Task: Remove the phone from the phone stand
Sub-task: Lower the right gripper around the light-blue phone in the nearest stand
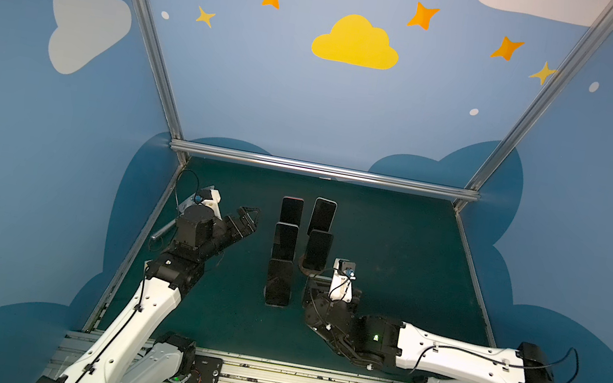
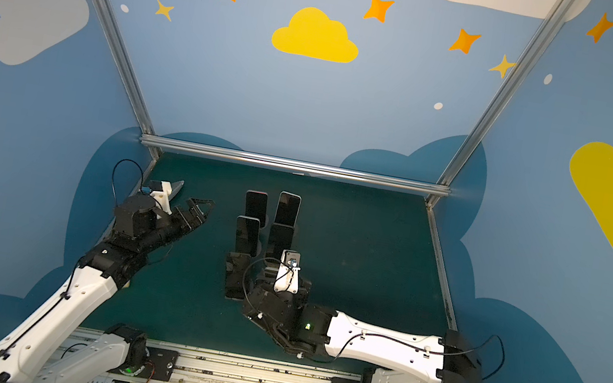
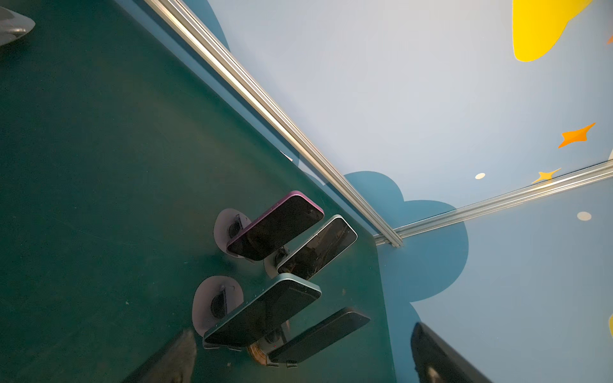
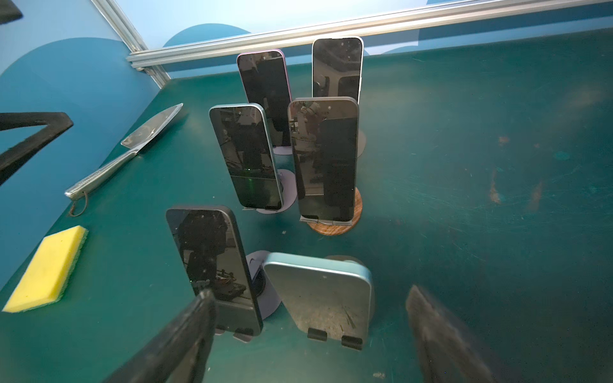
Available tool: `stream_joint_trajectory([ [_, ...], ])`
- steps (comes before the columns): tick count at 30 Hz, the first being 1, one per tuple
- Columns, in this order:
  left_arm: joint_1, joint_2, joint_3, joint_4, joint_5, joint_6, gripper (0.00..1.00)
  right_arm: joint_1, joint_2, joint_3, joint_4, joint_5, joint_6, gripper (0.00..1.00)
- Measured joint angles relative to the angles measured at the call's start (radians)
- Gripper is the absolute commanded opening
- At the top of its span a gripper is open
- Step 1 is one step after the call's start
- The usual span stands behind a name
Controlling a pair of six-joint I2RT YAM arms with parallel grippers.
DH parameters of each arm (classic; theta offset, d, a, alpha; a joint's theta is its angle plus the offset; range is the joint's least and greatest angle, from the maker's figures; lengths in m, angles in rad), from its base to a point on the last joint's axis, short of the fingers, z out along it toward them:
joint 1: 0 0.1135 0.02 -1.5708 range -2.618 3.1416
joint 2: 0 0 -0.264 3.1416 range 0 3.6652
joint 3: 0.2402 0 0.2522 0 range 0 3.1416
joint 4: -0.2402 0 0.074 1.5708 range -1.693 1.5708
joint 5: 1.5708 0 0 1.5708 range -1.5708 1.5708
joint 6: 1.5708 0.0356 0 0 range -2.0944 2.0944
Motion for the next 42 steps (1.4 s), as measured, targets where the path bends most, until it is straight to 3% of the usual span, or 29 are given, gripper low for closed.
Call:
stream_joint_trajectory([
  [23,-0.013,0.0,0.0,0.0,-0.007,0.003,1.0,-0.071,0.084,0.006,0.032,-0.078,-0.048,0.92],
  [42,-0.026,0.004,0.0,0.0,-0.012,0.009,1.0,-0.08,0.163,0.056,0.008,-0.034,-0.029,0.92],
])
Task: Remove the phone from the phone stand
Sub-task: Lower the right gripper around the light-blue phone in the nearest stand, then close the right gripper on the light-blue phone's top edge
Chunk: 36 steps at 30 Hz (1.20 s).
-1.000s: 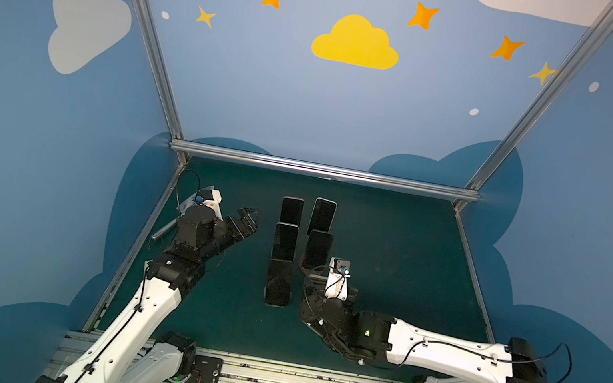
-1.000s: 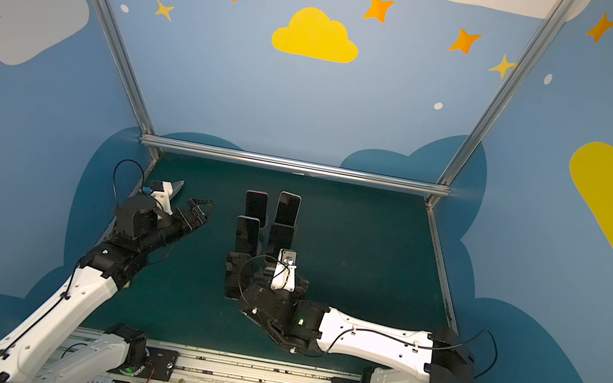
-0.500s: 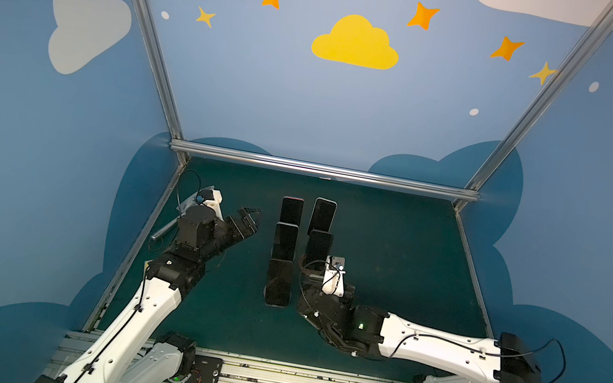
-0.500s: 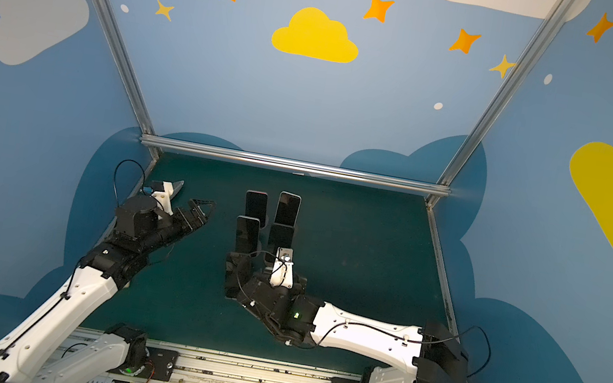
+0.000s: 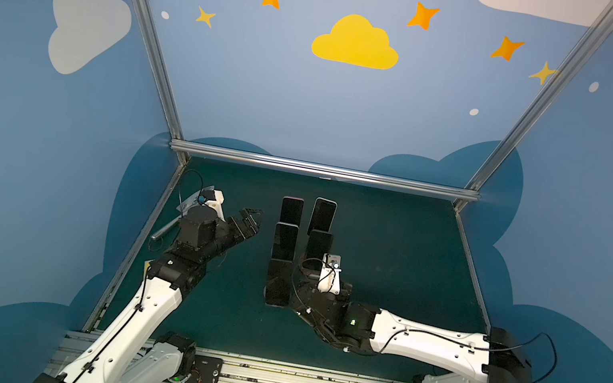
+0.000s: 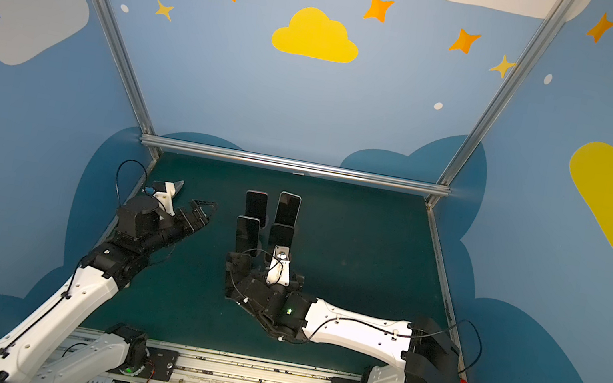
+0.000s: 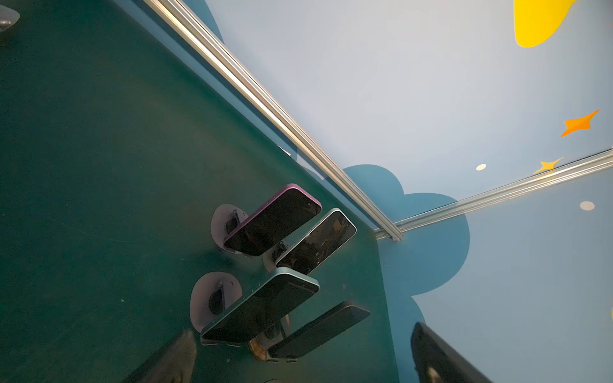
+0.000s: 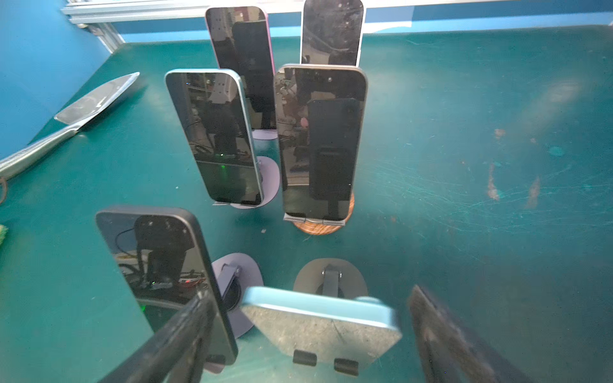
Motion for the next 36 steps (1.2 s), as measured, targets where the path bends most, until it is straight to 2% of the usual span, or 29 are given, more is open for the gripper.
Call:
stream_joint_trajectory([
  [18,-0.012,0.003,0.0,0.0,-0.01,0.003,1.0,-0.004,0.058,0.012,-0.031,0.013,0.048,0.91],
  [36,-0.024,0.008,0.0,-0.001,-0.014,0.01,1.0,-0.011,0.069,0.012,-0.003,0.002,0.052,0.83],
])
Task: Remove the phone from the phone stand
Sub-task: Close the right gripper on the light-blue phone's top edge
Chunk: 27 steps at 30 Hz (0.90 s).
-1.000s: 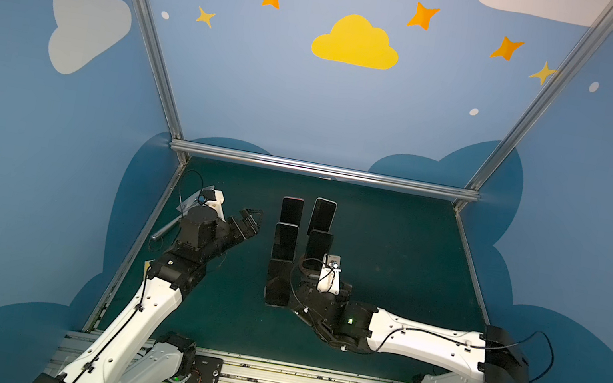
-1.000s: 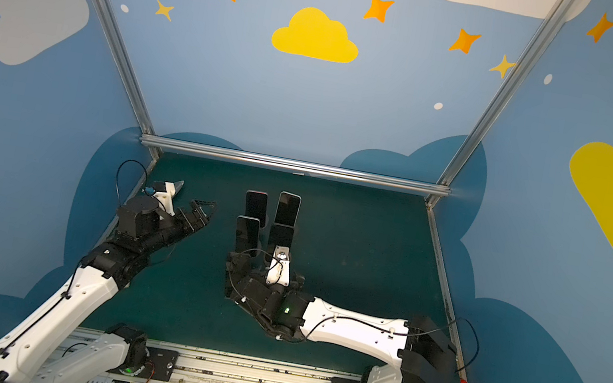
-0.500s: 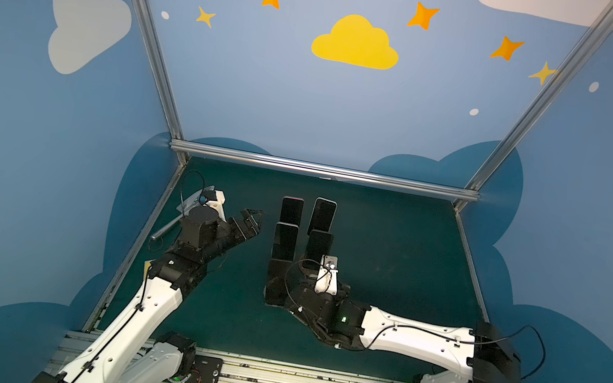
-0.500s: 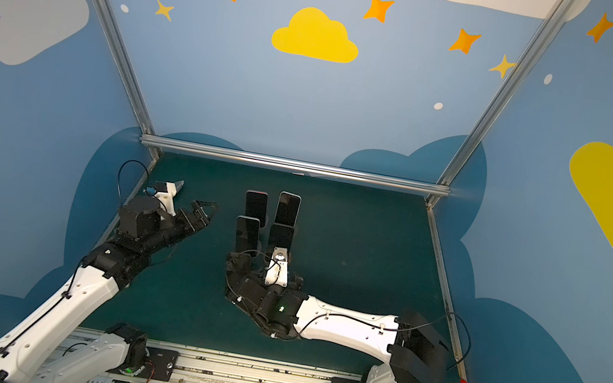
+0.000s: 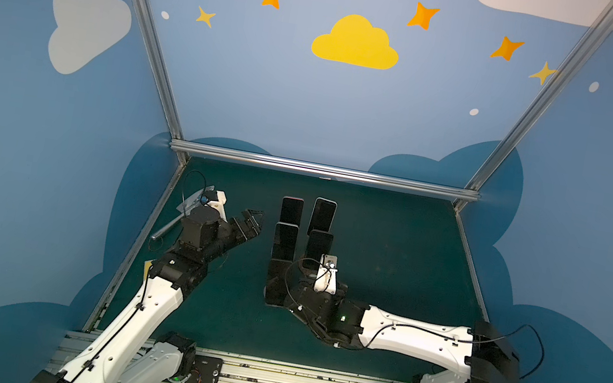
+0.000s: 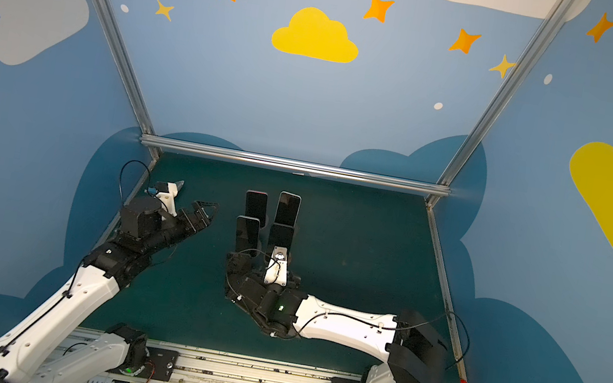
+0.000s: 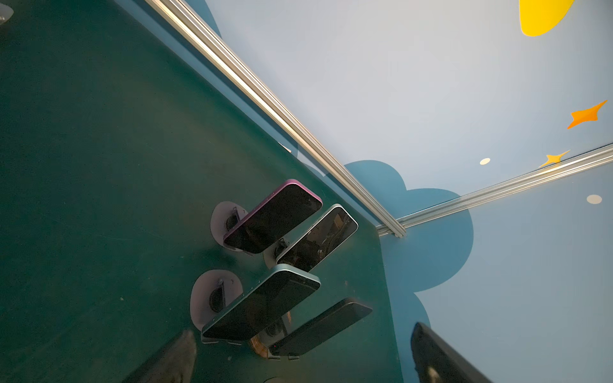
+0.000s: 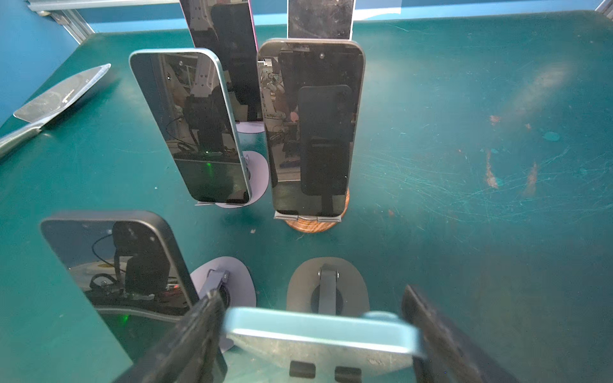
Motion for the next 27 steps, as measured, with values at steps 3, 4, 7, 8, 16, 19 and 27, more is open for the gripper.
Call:
stream_joint_trajectory([
  [3,-0.002,0.0,0.0,0.0,0.0,0.003,1.0,0.0,0.0,0.0,0.001,0.0,0.007,0.79],
  [4,-0.003,0.0,0.0,0.0,0.0,0.005,1.0,0.0,0.0,-0.002,0.002,0.0,0.01,0.77],
  [7,-0.006,0.0,0.0,0.0,-0.001,0.008,1.0,0.0,0.0,-0.005,0.004,0.004,0.013,0.74],
  [8,-0.006,0.0,0.0,0.0,-0.001,0.009,1.0,0.0,0.0,-0.005,0.005,0.005,0.013,0.74],
  [16,-0.007,0.006,0.0,0.0,-0.004,0.012,1.0,0.0,0.0,-0.006,0.008,0.012,0.007,0.69],
  [19,-0.007,0.006,0.0,0.0,-0.004,0.012,1.0,0.0,0.0,-0.008,0.012,0.015,-0.005,0.67],
  [27,-0.007,0.006,0.0,0.001,-0.003,0.012,1.0,0.014,-0.004,-0.014,0.024,0.019,-0.059,0.65],
])
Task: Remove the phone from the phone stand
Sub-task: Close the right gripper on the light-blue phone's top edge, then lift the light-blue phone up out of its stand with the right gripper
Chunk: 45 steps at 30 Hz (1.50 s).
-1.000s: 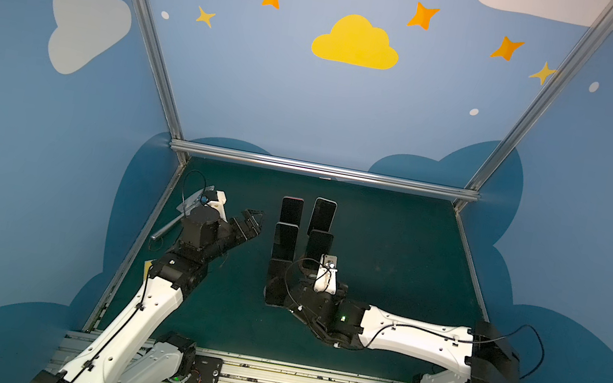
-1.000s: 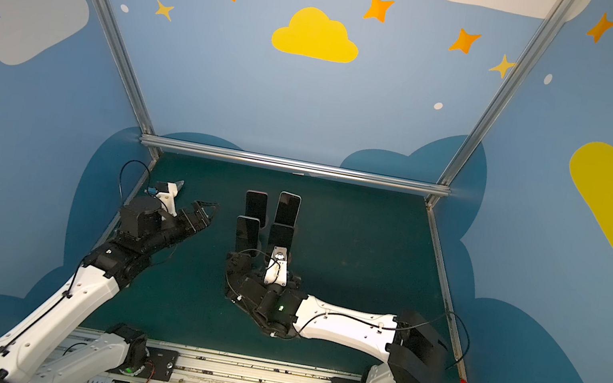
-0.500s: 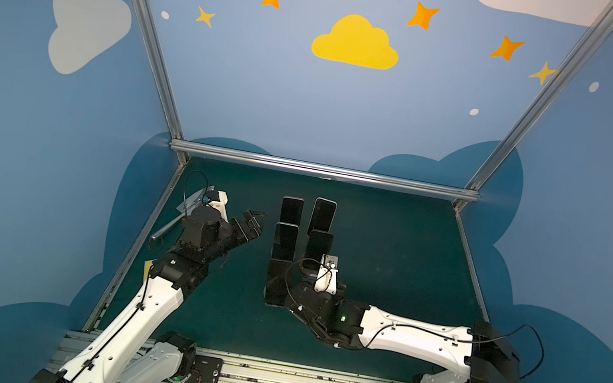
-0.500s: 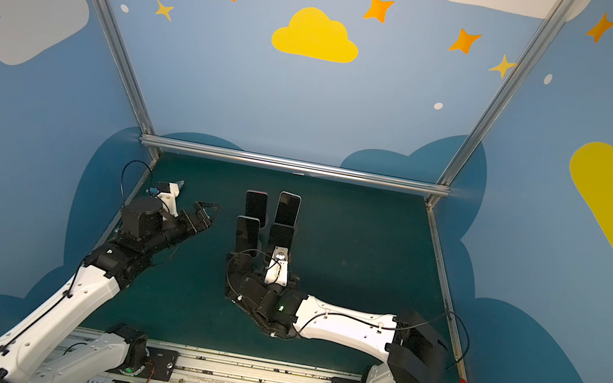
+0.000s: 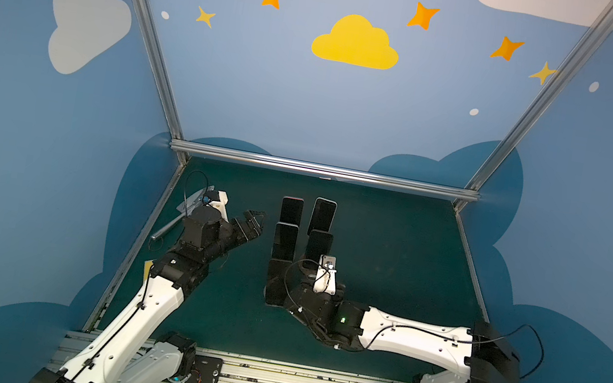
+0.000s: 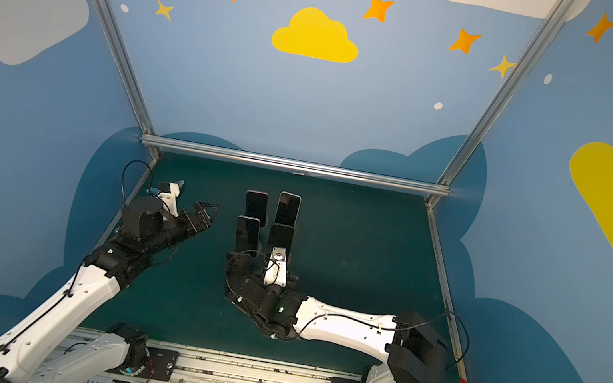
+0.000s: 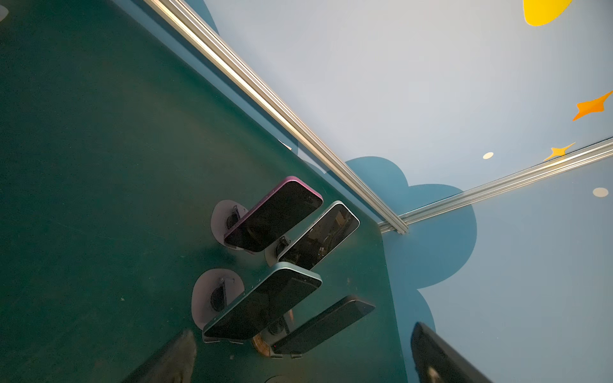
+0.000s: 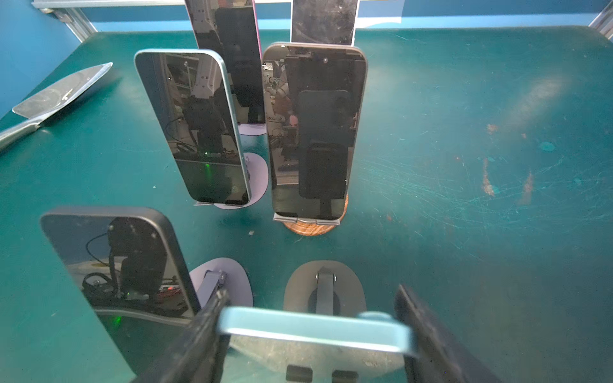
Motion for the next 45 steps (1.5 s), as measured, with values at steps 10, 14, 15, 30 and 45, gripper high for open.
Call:
stream_joint_trajectory([
  [10,-0.002,0.0,0.0,0.001,0.0,0.002,1.0,0.006,-0.045,-0.017,0.007,0.0,-0.061,0.65],
  [14,-0.002,0.0,0.0,0.003,0.001,0.003,1.0,0.01,-0.073,-0.024,0.007,0.0,-0.069,0.65],
  [15,-0.002,0.001,0.0,0.004,0.001,0.004,1.0,0.011,-0.078,-0.024,0.007,0.0,-0.071,0.65],
  [30,-0.013,0.005,0.0,0.008,0.013,0.008,1.0,0.021,-0.198,-0.069,-0.031,0.038,-0.129,0.64],
  [45,-0.019,0.006,0.0,0.008,0.02,0.022,1.0,-0.045,-0.37,-0.135,-0.032,0.071,-0.286,0.64],
])
